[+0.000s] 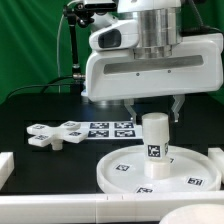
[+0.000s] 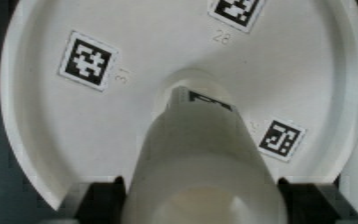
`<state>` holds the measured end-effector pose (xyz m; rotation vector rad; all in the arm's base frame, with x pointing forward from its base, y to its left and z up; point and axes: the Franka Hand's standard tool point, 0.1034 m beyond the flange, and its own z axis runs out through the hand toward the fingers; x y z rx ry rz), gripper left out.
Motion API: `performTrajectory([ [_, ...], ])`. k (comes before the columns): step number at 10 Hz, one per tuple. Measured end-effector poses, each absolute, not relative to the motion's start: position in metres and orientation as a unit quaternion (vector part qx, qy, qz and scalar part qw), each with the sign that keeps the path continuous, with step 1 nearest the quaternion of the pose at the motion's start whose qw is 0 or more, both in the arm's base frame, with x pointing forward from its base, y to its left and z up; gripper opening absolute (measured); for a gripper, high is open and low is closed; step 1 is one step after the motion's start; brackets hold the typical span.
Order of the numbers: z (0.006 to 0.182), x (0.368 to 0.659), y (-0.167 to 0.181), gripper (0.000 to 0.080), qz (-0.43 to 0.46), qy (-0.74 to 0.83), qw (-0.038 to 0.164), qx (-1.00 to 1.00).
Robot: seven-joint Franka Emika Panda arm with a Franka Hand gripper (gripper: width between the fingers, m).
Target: Assemble round table
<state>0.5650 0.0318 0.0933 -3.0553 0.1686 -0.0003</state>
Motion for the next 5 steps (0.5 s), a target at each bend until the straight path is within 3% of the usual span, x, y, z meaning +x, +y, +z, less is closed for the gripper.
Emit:
performTrajectory([
  [5, 0.0922, 0.5645, 0.0328, 0.0406, 0.011, 0.304, 0.047, -0.951],
])
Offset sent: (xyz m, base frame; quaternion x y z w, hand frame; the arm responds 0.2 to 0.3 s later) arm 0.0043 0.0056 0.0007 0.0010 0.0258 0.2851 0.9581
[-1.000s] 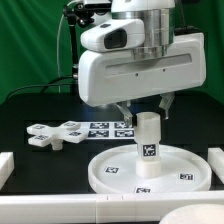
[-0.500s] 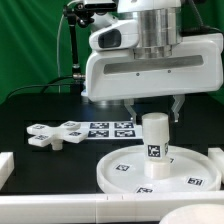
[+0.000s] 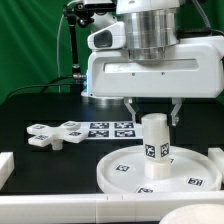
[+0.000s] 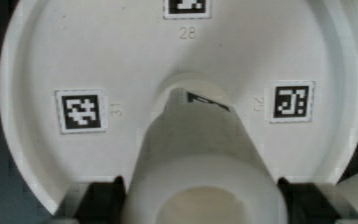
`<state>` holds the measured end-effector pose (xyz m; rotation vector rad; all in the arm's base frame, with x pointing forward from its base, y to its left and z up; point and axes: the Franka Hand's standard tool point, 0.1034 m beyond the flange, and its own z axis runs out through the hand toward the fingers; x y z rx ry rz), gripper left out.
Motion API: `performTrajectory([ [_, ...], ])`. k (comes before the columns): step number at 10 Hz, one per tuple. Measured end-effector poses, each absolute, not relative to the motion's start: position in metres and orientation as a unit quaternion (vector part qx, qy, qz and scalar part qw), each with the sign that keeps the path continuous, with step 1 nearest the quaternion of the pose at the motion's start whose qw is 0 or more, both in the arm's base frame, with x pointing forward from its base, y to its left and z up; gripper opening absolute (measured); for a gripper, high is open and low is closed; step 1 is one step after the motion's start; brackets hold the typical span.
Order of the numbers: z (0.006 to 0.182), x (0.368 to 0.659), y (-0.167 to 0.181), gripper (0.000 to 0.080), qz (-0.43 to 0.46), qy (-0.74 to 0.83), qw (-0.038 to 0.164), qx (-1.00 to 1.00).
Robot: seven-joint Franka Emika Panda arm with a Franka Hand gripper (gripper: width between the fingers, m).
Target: Assemble round table
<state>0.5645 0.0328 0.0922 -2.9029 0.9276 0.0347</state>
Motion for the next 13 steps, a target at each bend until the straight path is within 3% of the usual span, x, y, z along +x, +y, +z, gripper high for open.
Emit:
performTrajectory([
  [8, 0.091, 0.562, 0.044, 0.0406, 0.046, 0.648, 0.065, -0.757],
  [12, 0.091, 0.564, 0.048, 0.0406, 0.05, 0.683, 0.07, -0.725],
  [13, 0.092, 0.564, 0.046, 0.0562, 0.049, 0.651, 0.072, -0.754],
])
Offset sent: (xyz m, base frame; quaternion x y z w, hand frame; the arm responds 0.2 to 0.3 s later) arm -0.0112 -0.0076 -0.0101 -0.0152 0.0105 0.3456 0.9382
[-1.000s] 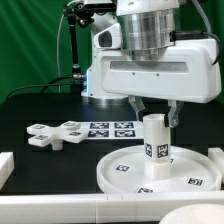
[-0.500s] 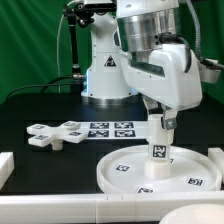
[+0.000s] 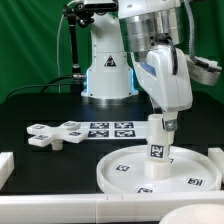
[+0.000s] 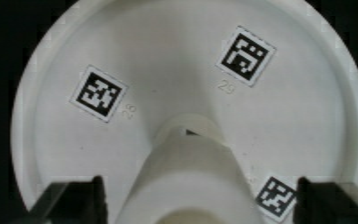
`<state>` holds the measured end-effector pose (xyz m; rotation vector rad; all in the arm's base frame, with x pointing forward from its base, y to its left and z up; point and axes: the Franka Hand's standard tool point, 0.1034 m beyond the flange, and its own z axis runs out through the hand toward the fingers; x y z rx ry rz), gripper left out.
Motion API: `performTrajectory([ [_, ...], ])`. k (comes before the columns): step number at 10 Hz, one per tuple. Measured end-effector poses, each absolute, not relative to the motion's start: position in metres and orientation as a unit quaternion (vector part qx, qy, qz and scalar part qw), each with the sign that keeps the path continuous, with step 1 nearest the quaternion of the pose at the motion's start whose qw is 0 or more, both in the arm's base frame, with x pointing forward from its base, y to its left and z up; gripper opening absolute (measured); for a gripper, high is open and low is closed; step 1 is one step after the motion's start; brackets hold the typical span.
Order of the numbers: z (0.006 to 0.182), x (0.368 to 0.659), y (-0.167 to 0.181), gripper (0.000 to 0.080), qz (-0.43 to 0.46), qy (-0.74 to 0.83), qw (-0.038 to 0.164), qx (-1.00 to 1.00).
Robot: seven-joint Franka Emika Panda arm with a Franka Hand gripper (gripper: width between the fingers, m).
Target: Assemble round table
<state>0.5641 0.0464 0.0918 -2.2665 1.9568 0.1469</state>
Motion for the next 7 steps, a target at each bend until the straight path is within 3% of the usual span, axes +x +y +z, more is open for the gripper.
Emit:
performTrajectory([
  [1, 0.0938, 0.5658, 0.0427, 0.0622, 0.048, 0.612, 0.073, -0.786],
  [7, 0.0942, 0.5666, 0.0445, 0.0649, 0.028, 0.398, 0.077, -0.914],
])
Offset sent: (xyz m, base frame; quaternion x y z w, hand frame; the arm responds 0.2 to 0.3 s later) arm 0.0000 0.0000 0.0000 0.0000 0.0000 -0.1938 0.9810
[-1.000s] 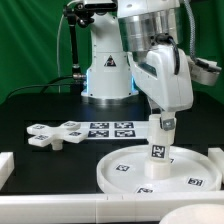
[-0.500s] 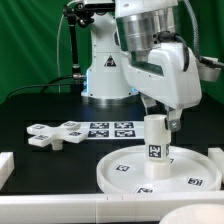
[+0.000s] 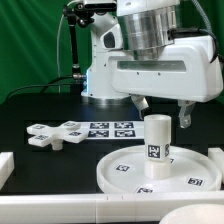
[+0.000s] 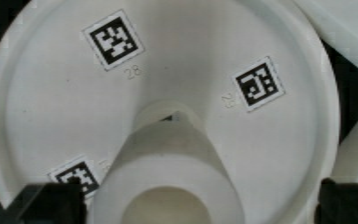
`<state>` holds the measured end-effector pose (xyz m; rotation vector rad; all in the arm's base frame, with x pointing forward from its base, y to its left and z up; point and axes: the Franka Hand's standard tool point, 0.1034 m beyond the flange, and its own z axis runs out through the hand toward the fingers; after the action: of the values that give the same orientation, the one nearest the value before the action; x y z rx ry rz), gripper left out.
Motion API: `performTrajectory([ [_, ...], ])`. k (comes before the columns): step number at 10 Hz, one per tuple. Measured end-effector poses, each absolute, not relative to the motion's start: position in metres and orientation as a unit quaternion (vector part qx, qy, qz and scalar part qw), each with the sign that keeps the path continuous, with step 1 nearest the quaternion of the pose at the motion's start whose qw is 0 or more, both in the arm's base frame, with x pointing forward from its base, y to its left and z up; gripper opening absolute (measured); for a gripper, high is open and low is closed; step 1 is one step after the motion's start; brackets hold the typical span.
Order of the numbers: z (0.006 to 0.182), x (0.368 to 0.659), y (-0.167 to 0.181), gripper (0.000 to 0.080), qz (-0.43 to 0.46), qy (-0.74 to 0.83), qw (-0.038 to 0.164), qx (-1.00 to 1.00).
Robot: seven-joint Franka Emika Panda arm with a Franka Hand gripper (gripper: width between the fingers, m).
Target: Assemble round table
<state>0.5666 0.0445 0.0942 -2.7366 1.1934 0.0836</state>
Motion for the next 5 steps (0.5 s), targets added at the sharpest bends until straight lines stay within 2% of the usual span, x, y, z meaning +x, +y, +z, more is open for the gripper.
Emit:
performTrajectory([
  [5, 0.0894, 0.5668, 0.0385, 0.0649, 0.009, 0.122, 0.073, -0.99],
])
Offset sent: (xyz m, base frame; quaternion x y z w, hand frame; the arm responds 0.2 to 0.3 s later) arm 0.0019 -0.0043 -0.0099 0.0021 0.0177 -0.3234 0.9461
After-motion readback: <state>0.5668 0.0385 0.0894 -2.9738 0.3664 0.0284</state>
